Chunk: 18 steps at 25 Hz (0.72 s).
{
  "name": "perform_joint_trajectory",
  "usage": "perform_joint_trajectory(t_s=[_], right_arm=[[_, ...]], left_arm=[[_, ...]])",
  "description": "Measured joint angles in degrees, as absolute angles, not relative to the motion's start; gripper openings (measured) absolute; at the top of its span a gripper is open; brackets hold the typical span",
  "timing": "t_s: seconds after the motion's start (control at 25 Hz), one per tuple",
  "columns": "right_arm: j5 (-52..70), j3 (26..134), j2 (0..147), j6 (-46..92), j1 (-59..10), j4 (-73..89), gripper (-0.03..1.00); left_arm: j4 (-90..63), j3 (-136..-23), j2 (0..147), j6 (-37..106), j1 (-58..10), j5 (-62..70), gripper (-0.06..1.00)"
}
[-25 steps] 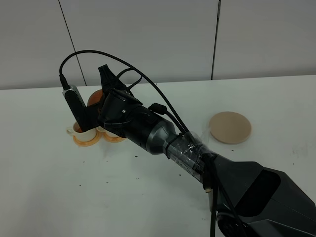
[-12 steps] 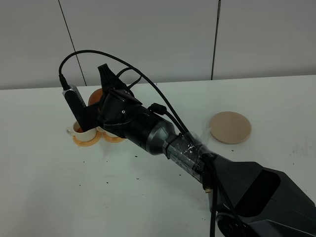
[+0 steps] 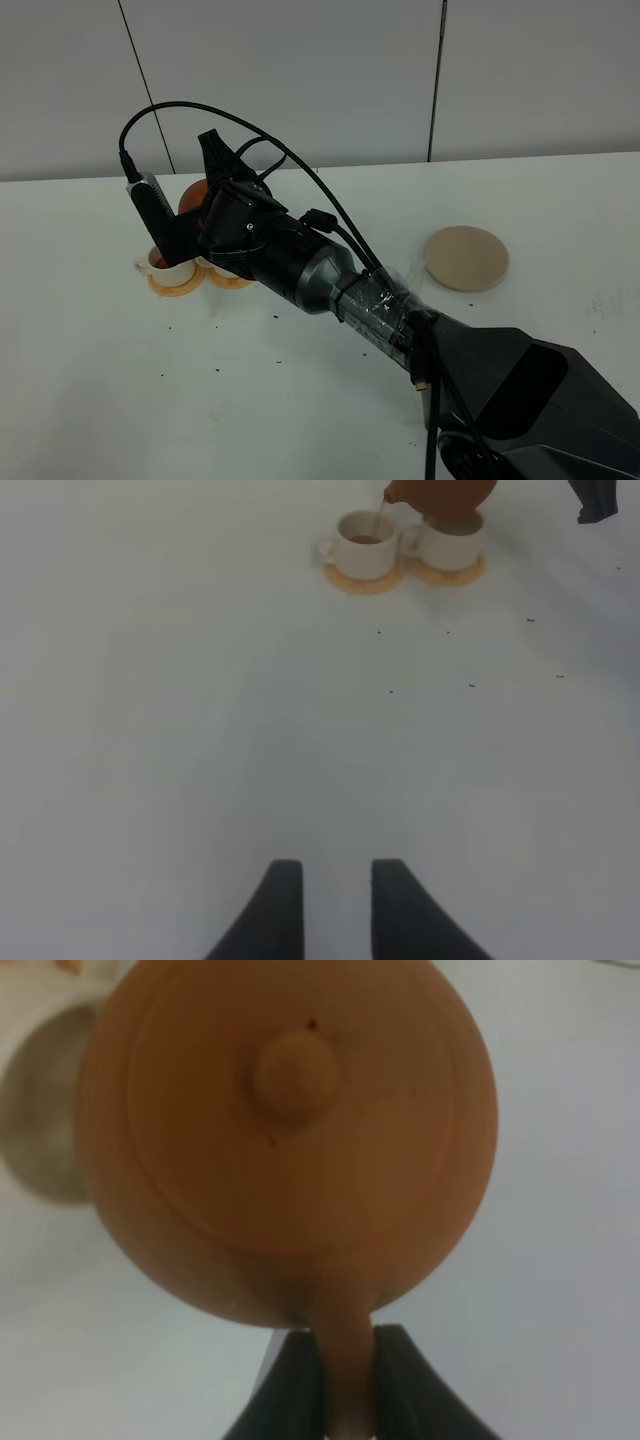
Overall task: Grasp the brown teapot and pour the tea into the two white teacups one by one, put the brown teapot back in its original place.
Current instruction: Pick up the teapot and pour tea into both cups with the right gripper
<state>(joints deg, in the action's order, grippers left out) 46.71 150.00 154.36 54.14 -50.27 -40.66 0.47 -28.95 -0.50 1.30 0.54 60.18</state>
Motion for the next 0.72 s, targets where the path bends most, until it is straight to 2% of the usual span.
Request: perform_joint_trajectory(t_s=[0.72], right_arm=[[46.7,150.0,154.4,54.1,-50.3,-40.8,0.1]], left_arm=[[0.5,-29.0,-0.5,1.4,0.5,60.2,0.24]])
